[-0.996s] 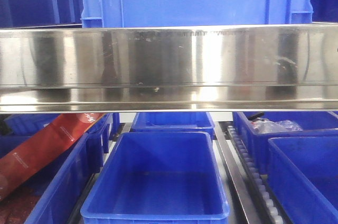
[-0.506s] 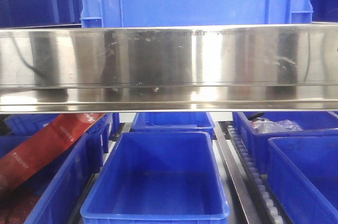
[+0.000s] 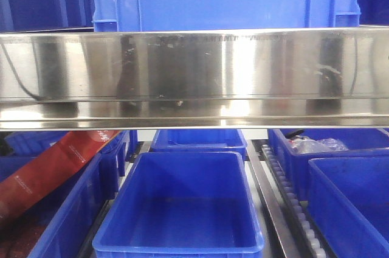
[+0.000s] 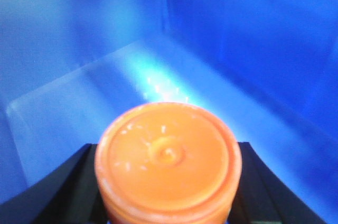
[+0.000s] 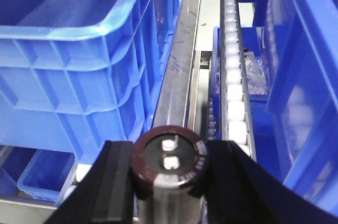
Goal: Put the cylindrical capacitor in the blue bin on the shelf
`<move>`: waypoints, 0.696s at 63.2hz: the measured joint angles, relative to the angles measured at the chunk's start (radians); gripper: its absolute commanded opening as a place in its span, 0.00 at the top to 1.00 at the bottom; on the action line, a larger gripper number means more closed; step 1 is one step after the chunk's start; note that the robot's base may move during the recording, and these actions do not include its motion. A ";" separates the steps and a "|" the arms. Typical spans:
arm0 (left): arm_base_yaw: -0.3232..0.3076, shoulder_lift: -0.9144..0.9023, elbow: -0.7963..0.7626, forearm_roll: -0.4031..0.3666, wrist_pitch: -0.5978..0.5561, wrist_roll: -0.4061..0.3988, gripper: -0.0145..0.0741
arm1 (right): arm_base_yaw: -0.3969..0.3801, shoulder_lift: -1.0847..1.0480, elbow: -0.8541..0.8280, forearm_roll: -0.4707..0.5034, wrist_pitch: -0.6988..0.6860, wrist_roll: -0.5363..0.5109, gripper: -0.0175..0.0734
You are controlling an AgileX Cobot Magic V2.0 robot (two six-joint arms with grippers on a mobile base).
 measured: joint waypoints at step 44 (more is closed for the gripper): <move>0.011 -0.208 -0.137 -0.013 0.421 -0.045 0.96 | 0.000 -0.023 0.000 0.000 -0.005 0.000 0.99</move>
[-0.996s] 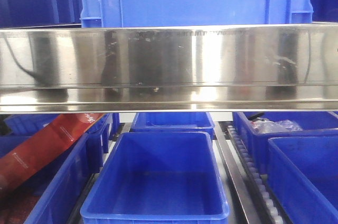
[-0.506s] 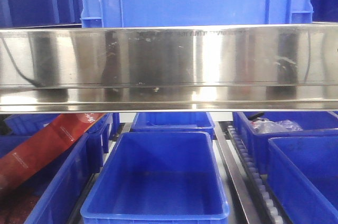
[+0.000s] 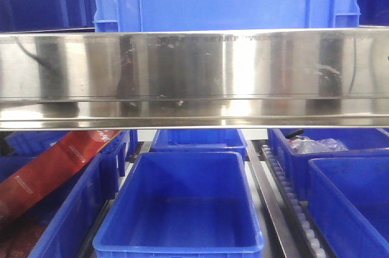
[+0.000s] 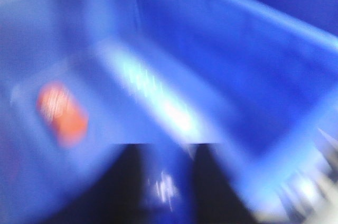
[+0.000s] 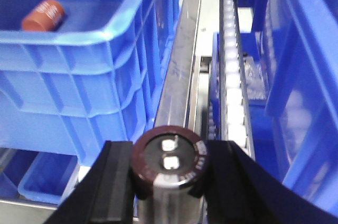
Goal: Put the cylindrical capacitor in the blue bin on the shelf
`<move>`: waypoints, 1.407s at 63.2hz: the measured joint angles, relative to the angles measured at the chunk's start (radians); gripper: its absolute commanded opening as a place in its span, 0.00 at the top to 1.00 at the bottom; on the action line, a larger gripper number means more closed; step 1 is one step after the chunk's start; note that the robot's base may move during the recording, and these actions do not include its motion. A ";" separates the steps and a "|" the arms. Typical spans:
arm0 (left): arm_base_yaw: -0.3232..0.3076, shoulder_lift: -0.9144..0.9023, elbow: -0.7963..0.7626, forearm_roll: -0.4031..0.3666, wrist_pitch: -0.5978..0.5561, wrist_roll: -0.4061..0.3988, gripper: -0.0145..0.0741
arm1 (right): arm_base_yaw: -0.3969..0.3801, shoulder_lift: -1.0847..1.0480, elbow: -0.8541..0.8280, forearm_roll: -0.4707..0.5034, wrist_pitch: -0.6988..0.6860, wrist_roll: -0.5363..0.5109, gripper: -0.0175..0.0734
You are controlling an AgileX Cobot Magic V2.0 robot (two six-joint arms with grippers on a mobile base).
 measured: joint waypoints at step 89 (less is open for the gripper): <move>0.000 -1.238 1.312 0.193 -0.459 -0.246 0.96 | 0.282 0.688 -0.828 0.003 0.043 -0.112 0.99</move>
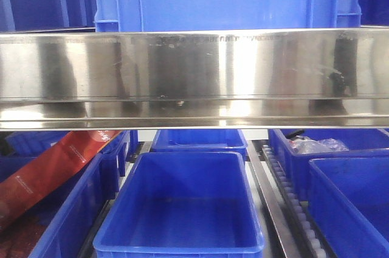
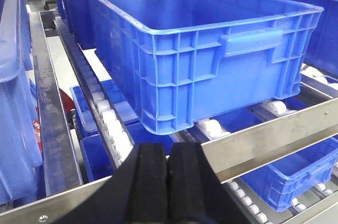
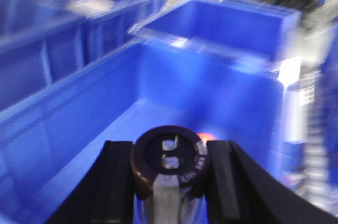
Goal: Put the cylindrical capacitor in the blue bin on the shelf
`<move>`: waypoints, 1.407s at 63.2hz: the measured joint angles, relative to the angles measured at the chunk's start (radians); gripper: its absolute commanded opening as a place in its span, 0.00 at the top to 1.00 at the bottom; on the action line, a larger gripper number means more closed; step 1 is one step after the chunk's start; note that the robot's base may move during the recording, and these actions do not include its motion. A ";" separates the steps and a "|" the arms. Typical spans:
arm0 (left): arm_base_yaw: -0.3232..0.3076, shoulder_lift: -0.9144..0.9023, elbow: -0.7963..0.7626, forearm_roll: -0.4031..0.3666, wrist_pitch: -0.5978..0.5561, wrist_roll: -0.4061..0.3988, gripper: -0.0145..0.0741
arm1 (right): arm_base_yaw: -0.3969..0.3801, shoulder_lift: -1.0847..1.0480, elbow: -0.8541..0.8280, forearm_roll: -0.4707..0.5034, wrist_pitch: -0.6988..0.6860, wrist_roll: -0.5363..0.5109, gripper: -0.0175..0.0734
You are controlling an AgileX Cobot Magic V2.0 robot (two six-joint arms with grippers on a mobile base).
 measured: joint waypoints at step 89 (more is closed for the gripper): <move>0.000 0.000 0.000 0.000 0.000 -0.002 0.96 | -0.122 -0.263 0.127 0.007 0.191 -0.004 0.98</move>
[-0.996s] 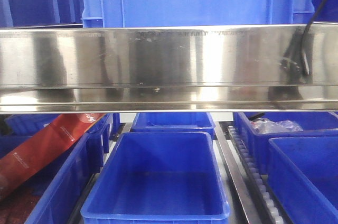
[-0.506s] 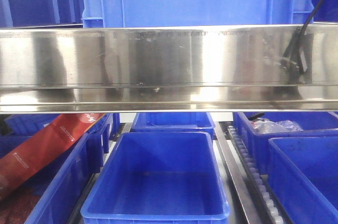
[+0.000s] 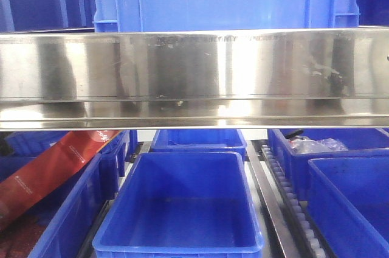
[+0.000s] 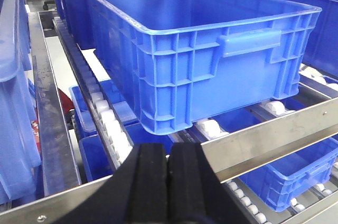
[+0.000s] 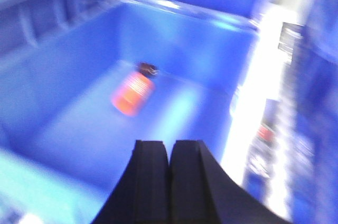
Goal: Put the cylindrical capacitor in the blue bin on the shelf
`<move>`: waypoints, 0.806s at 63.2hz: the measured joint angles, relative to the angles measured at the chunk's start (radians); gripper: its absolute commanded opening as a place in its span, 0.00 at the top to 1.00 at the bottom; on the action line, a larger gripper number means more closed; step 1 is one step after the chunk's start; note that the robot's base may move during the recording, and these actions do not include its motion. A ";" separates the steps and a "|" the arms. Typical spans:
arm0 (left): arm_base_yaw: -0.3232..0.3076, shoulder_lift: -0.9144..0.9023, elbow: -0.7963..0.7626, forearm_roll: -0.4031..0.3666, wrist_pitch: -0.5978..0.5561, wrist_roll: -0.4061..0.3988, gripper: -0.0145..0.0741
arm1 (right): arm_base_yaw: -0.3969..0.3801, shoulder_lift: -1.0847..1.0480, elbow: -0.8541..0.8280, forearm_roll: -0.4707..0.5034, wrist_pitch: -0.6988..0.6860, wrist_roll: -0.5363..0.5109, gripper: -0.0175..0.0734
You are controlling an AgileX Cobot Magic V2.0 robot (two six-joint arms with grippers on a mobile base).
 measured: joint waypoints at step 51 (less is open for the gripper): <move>0.000 0.000 0.000 0.000 0.000 0.000 0.96 | -0.011 -0.831 1.155 -0.024 -0.538 0.000 0.99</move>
